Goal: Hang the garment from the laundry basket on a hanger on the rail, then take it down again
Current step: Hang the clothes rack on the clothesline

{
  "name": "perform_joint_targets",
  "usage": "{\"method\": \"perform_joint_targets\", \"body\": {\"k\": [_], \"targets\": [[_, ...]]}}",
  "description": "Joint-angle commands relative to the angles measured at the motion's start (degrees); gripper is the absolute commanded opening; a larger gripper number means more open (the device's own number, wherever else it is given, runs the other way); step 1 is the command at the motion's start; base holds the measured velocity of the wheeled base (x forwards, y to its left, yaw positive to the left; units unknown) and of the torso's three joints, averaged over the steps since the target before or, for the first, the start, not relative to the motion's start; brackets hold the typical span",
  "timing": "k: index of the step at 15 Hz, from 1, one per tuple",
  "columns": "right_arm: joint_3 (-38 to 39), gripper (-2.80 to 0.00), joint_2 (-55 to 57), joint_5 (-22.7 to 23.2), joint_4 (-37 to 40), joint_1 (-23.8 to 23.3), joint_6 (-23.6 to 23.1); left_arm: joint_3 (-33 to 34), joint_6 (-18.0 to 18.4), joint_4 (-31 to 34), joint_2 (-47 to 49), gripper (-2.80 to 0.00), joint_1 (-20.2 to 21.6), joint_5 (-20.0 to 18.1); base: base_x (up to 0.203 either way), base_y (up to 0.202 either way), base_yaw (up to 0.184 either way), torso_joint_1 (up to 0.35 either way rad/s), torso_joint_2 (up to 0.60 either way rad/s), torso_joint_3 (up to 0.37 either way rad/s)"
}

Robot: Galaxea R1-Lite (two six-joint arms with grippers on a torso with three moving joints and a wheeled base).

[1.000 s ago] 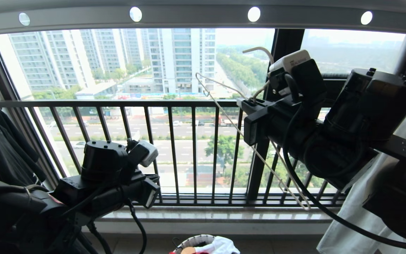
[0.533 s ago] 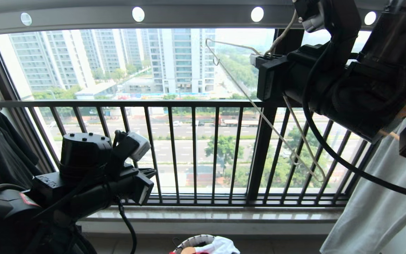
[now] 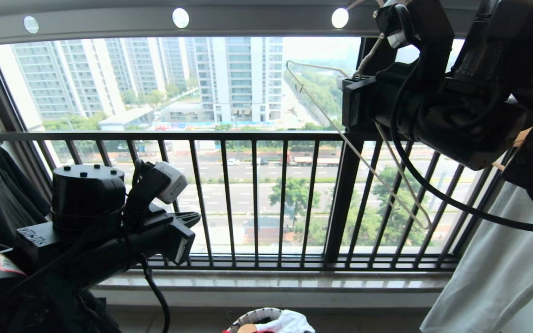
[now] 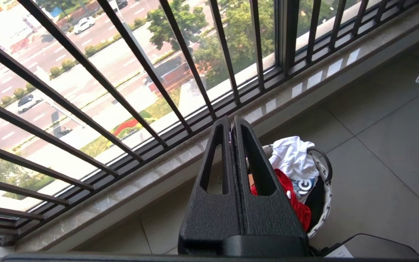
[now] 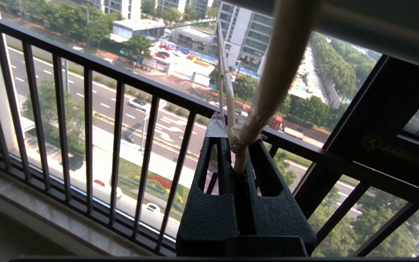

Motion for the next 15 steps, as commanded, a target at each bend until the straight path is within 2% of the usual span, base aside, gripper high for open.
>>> {"method": "perform_joint_targets", "body": {"k": [1, 10, 15], "targets": [[-1.7, -2.8, 1.7, -0.1, 2.0, -0.1, -0.1, -0.1, 0.1, -0.2, -1.4, -2.8, 0.0, 0.0, 0.0, 0.0, 0.0, 0.0, 0.0, 0.0], [-8.3, -2.8, 5.9, -1.7, 6.8, 0.7, -1.6, 0.0, 0.2, -0.1, -3.0, -2.8, -0.5, 0.0, 0.0, 0.0, 0.0, 0.0, 0.0, 0.0], [-18.1, -2.8, 7.3, -5.1, 19.7, 2.9, -2.7, 0.3, 0.2, 0.0, -3.6, -2.8, -1.0, 0.0, 0.0, 0.0, 0.0, 0.0, 0.0, 0.0]]}}
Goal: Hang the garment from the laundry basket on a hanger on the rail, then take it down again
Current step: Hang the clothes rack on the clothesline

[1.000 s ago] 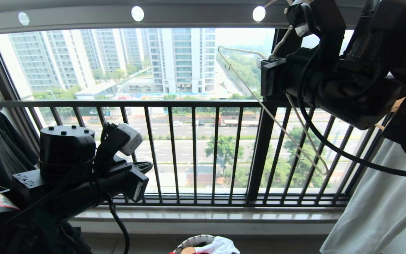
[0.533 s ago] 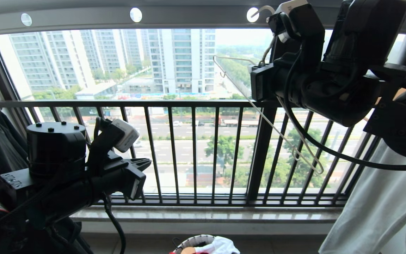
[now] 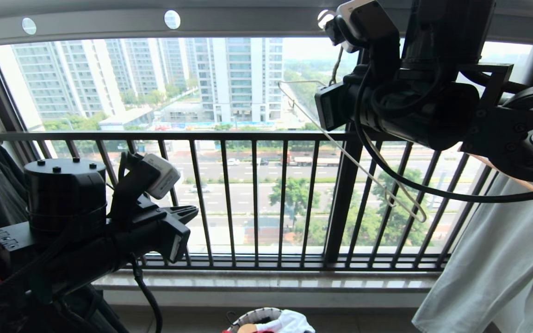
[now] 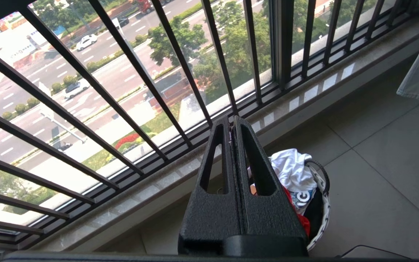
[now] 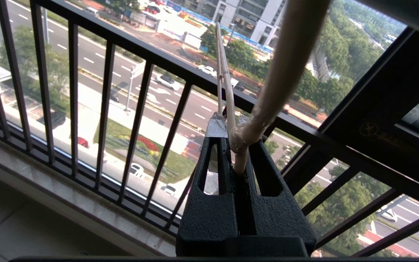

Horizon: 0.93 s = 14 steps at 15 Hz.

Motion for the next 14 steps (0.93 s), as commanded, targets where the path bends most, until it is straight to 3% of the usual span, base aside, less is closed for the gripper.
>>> {"method": "perform_joint_targets", "body": {"k": [1, 5, 14], "targets": [[-5.0, -2.8, 1.0, -1.7, 6.4, 0.9, -0.4, 0.1, 0.1, -0.2, -0.1, -2.8, -0.2, 0.1, 0.0, 0.0, 0.0, 0.0, 0.0, 0.0], [-7.9, -2.8, 1.3, -3.5, 14.8, 1.9, -0.5, 0.2, 0.1, -0.2, -0.5, -2.8, -0.6, 0.1, 0.0, 0.0, 0.0, 0.0, 0.0, 0.0], [-11.9, -2.8, 3.8, -5.2, 19.9, 3.9, -2.2, 0.6, 0.1, -0.2, -0.7, -2.8, -1.8, 0.1, 0.0, 0.0, 0.0, 0.0, 0.0, 0.0]]}}
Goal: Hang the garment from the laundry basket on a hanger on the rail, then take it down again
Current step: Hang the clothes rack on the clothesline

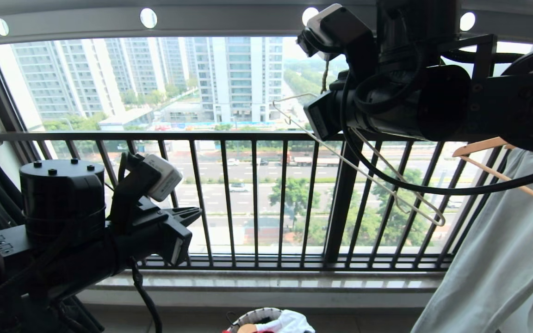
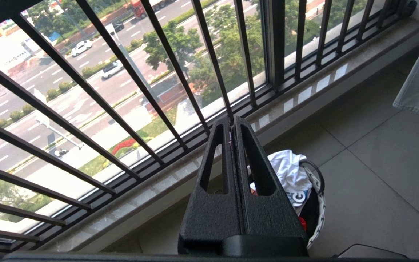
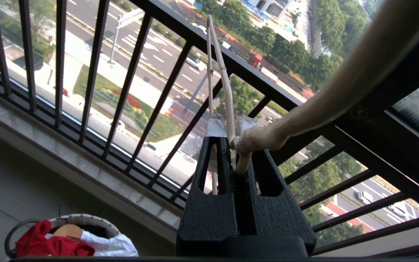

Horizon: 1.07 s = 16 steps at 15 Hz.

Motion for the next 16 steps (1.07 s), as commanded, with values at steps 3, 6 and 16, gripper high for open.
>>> {"method": "perform_joint_targets", "body": {"k": [3, 6, 16], "targets": [[-1.0, -0.2, 1.1, -0.1, 0.3, 0.4, -0.5, 0.4, 0.1, -0.2, 0.1, -2.8, -0.8, 0.0, 0.0, 0.0, 0.0, 0.0, 0.0, 0.0], [-0.6, 0.0, 0.5, -0.1, 0.6, 0.9, -0.6, 0.4, 0.1, -0.2, 0.1, -2.8, -0.8, 0.0, 0.0, 0.0, 0.0, 0.0, 0.0, 0.0], [25.0, 0.0, -28.9, 0.0, 1.7, 8.9, 4.5, 2.7, 0.3, 21.9, -18.3, -2.8, -3.2, 0.1, 0.0, 0.0, 0.0, 0.0, 0.0, 0.0]]}}
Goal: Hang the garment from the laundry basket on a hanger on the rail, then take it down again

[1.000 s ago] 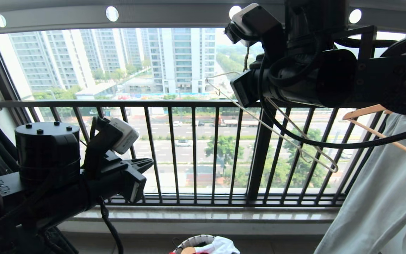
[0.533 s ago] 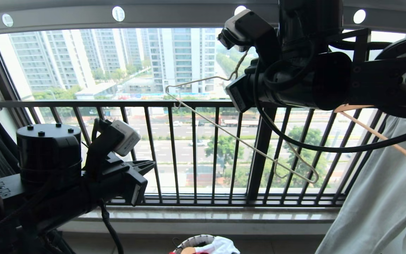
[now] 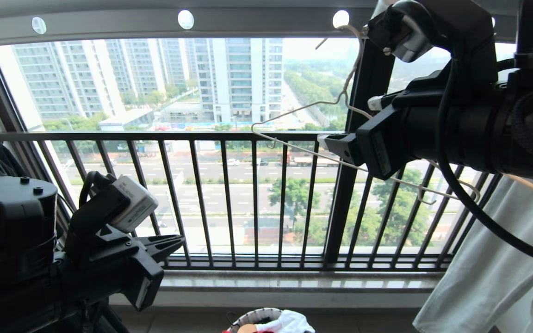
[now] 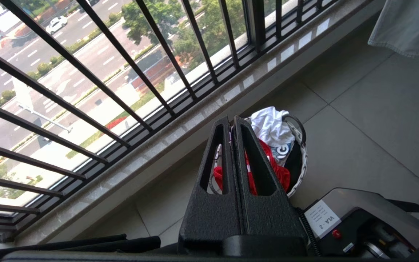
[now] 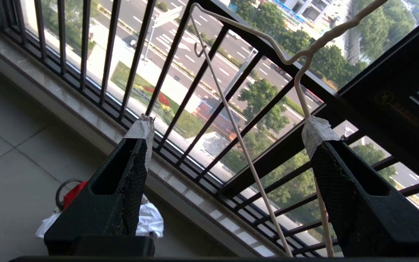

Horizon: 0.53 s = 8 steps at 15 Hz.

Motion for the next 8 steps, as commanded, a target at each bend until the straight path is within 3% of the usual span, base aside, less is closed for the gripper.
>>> {"method": "perform_joint_targets", "body": {"k": [1, 4, 5, 8], "targets": [[9.9, 0.0, -15.0, 3.0, 1.6, 1.6, 1.6, 0.9, -0.9, 9.5, -9.2, -2.8, -0.5, 0.0, 0.0, 0.0, 0.0, 0.0, 0.0, 0.0], [18.0, 0.0, -27.0, 7.5, 5.6, 2.1, 6.0, 3.0, -3.8, 15.3, -17.3, -2.8, -0.5, 0.1, 0.0, 0.0, 0.0, 0.0, 0.0, 0.0], [19.6, -2.8, -29.9, 8.2, 7.3, 1.6, 7.1, 3.3, -4.1, 17.1, -20.5, -2.8, -0.5, 0.1, 0.0, 0.0, 0.0, 0.0, 0.0, 0.0], [24.1, -2.8, -35.1, 8.9, 9.6, -3.3, 8.5, 4.1, -4.6, 23.2, -31.1, -2.8, 0.3, 0.2, 0.0, 0.0, 0.0, 0.0, 0.0, 0.0]]}}
